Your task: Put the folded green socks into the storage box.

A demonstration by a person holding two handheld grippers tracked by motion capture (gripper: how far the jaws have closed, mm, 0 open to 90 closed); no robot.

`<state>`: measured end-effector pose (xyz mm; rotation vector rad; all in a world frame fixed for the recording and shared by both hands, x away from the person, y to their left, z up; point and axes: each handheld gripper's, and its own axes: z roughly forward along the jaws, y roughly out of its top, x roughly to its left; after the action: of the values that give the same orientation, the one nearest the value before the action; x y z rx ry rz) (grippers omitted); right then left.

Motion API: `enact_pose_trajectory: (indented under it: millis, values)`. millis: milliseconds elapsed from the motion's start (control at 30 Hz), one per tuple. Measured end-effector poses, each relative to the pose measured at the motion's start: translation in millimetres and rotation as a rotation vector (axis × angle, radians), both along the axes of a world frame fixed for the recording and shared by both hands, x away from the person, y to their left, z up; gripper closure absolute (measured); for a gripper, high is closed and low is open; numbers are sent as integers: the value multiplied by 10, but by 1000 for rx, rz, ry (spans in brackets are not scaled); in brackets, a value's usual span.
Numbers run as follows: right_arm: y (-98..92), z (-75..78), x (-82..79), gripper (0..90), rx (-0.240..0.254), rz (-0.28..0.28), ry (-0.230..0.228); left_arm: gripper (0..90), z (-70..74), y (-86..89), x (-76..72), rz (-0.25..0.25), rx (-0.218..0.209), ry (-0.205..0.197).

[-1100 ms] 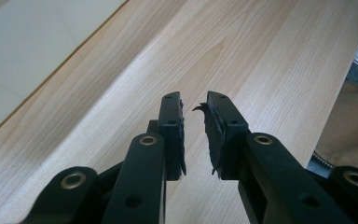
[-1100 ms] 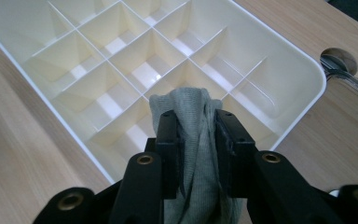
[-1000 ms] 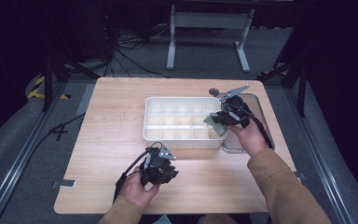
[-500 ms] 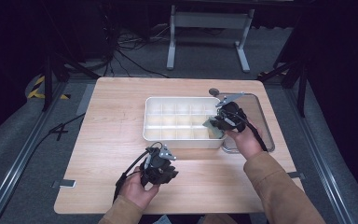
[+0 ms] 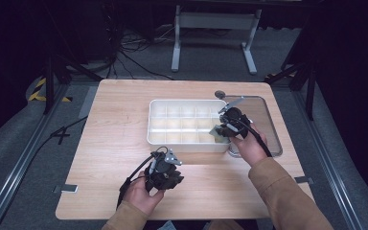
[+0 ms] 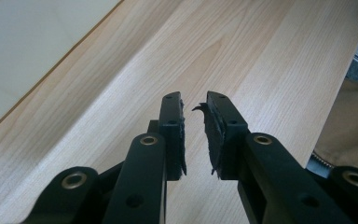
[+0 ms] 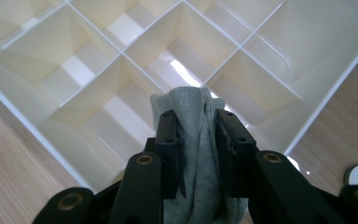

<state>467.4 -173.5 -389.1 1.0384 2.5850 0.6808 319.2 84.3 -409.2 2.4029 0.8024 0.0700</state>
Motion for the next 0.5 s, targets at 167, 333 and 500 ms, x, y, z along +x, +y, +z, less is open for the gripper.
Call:
enact_pose_trajectory:
  millis: [167,333,500]
  values:
    - [13,-25,3,724,-12,1,11,769,-3,9,-2,4,-2,2]
    - [32,-58,3,725,-34,0,24,769,-10,9,-7,6,-2,-1]
    - [71,-83,-16,727,-83,3,19,768,-17,8,-12,10,-6,1]
